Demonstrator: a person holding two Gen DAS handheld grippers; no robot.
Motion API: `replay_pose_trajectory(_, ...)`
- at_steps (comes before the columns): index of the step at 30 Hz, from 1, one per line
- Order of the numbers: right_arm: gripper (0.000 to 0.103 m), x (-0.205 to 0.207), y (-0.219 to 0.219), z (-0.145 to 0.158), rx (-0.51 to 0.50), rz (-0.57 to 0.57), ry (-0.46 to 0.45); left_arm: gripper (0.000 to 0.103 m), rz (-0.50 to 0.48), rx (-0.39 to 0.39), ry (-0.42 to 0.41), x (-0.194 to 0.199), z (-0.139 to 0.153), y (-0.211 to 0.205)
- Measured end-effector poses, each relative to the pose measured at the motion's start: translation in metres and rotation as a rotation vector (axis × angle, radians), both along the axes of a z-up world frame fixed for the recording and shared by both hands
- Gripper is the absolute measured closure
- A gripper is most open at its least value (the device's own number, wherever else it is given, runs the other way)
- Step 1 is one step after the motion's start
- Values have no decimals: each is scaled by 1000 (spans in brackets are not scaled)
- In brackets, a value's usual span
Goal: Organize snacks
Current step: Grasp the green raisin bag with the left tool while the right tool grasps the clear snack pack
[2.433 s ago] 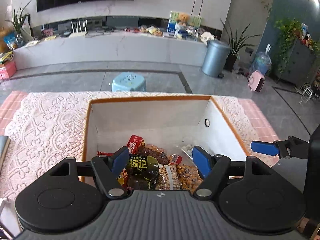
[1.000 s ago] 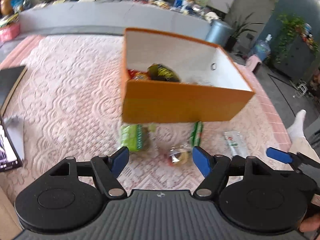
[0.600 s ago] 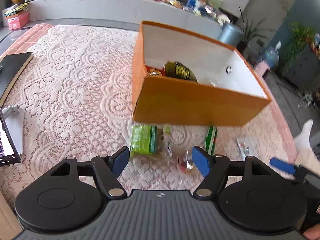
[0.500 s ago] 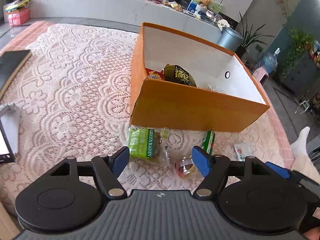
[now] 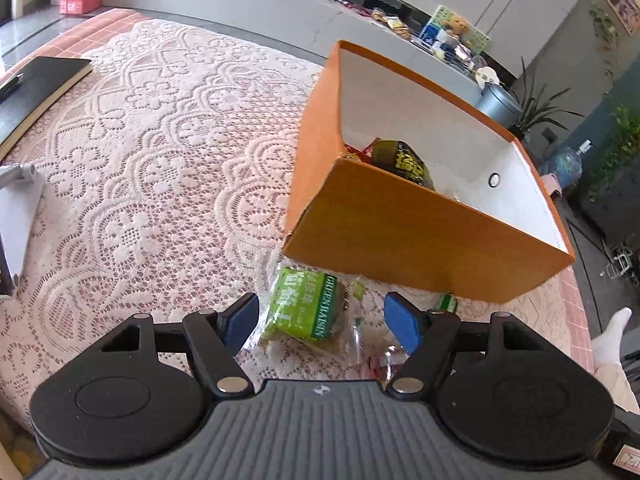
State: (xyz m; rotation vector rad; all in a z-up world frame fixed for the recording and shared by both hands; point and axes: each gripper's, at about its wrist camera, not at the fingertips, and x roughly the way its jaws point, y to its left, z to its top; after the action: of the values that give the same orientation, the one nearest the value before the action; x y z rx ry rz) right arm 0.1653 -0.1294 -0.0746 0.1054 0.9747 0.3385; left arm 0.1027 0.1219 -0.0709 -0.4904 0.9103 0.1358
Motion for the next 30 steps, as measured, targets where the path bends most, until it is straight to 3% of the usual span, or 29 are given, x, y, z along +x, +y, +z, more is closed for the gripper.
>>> replay_pose_trajectory(8, 30, 6, 15, -9, -17, 46, -3, 19, -87, 125, 46, 13, -14, -16)
replay_pose_trajectory(17, 35, 3, 25, -14, -54, 115, -31, 23, -123, 78, 56, 23, -31, -16)
replay_pose_trajectory(21, 38, 1, 27, -13, -65, 137, -52, 29, -138, 91, 29, 23, -31, -18)
replay_pose_trajectory(25, 44, -2, 30, -13, -57, 160, -55, 46, -135, 98, 3, 21, -28, -16)
replay_pose_trajectory(30, 48, -8, 38, -11, -59, 206, -72, 53, -137, 103, -1, 15, -24, -14)
